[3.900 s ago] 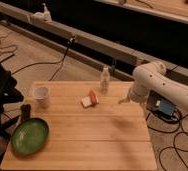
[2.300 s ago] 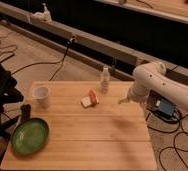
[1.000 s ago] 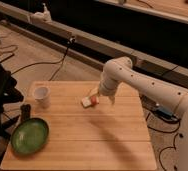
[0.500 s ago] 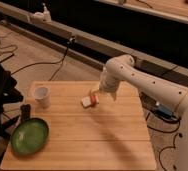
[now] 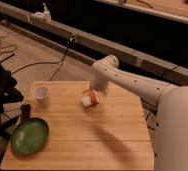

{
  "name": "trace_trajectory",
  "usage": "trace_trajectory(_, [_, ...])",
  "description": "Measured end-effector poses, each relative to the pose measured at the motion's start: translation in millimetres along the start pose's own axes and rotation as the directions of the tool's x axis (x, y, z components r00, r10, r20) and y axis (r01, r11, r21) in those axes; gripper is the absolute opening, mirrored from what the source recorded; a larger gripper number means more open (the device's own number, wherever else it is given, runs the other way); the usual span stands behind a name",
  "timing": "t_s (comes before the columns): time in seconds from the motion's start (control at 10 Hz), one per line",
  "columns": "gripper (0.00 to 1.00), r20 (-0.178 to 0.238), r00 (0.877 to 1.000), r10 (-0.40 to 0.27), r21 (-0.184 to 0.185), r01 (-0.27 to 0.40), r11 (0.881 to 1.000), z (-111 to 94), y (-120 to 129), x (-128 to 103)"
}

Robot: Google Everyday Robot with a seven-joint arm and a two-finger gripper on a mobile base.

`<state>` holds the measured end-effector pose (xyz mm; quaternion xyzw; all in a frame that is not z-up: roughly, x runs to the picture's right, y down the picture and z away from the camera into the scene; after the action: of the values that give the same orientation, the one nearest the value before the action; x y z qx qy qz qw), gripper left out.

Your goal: Place the pepper in the ceramic cup

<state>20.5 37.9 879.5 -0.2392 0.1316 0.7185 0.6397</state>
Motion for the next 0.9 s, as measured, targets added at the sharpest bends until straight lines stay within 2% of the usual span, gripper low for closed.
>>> trace_trajectory(0.2, [0.80, -0.007, 1.000, -0.003, 0.010, 0.003, 1.000, 21, 9, -2])
trace_trajectory(0.6, [0.79, -0.037, 0.998, 0.051, -0.003, -0.051, 0.999, 53, 9, -3])
trace_trajectory(0.8, [0.64, -0.046, 0.996, 0.079, 0.004, -0.079, 0.997, 63, -1, -7])
trace_trajectory(0.9, [0.52, -0.044, 0.995, 0.089, 0.008, -0.089, 0.996, 64, -6, -10])
